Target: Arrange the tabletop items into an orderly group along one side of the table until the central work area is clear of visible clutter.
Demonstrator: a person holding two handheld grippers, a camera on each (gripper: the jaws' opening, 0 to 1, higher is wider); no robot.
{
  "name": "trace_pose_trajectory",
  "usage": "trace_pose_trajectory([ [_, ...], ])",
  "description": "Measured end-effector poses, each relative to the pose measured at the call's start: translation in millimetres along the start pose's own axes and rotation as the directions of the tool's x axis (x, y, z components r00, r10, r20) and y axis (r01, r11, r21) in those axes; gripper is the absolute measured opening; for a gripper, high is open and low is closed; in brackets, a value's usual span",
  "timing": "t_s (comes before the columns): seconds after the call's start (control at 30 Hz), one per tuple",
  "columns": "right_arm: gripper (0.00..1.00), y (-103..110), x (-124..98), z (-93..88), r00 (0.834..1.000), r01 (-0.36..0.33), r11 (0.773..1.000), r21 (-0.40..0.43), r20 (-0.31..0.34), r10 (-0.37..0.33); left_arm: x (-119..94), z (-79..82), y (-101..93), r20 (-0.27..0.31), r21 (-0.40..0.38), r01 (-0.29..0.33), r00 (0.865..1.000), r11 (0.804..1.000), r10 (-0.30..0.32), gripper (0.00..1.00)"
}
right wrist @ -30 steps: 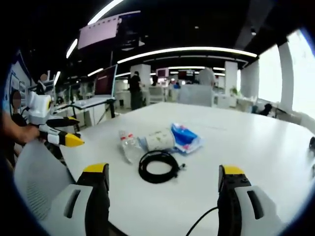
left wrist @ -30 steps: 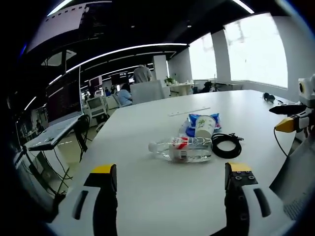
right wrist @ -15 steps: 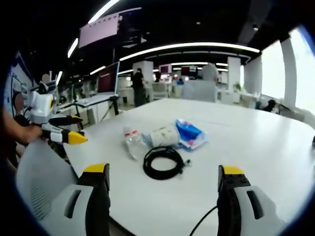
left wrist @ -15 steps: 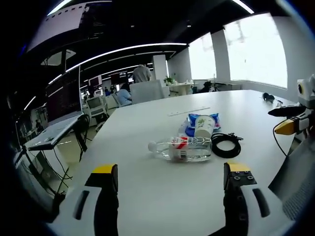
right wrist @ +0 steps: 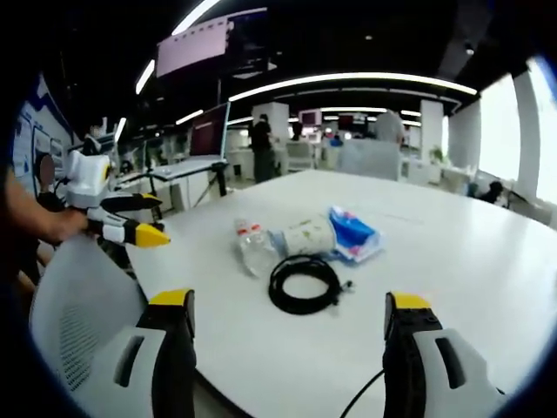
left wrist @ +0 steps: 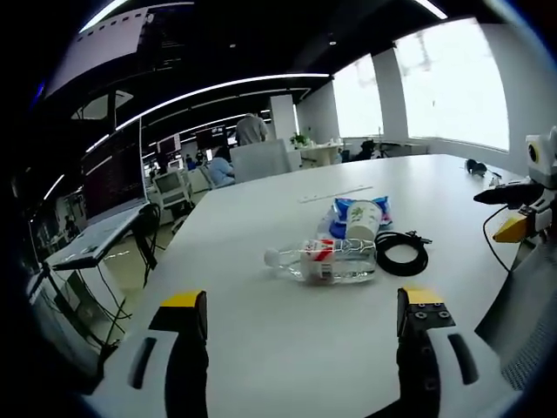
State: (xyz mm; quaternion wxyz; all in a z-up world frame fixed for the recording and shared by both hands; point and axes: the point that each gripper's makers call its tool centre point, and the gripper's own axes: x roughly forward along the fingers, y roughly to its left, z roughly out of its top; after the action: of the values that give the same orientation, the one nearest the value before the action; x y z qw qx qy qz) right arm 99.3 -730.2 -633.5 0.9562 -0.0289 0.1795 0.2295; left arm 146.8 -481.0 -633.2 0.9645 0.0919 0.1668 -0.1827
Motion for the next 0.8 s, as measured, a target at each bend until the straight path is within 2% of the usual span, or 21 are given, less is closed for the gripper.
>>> trace_pose_trajectory([
  [0.33,0.87,-3.2,-1.4,6.0,0.999,0.015,0.999,0.029,0.031,-0.016,-0.3,-1.0,-0.1,-0.007,0.002,0.000,1.000,1.000,0.000,0.89],
  [0.5,0.87,-3.3,-2.4,8.2,0.999,0.022,1.000,0.015,0.042,-0.023,-0.5,-2.1,-0.7,-0.013,-0.003,0.004,1.000,1.000,-0.005,0.89],
  [0.8,0.86,-2.8,-0.4,4.2,1.000,0.024,0.999,-0.027,0.004,-0.024,0.6,-2.9,-3.7,-0.020,-0.010,0.027,0.999,1.000,-0.027,0.87],
])
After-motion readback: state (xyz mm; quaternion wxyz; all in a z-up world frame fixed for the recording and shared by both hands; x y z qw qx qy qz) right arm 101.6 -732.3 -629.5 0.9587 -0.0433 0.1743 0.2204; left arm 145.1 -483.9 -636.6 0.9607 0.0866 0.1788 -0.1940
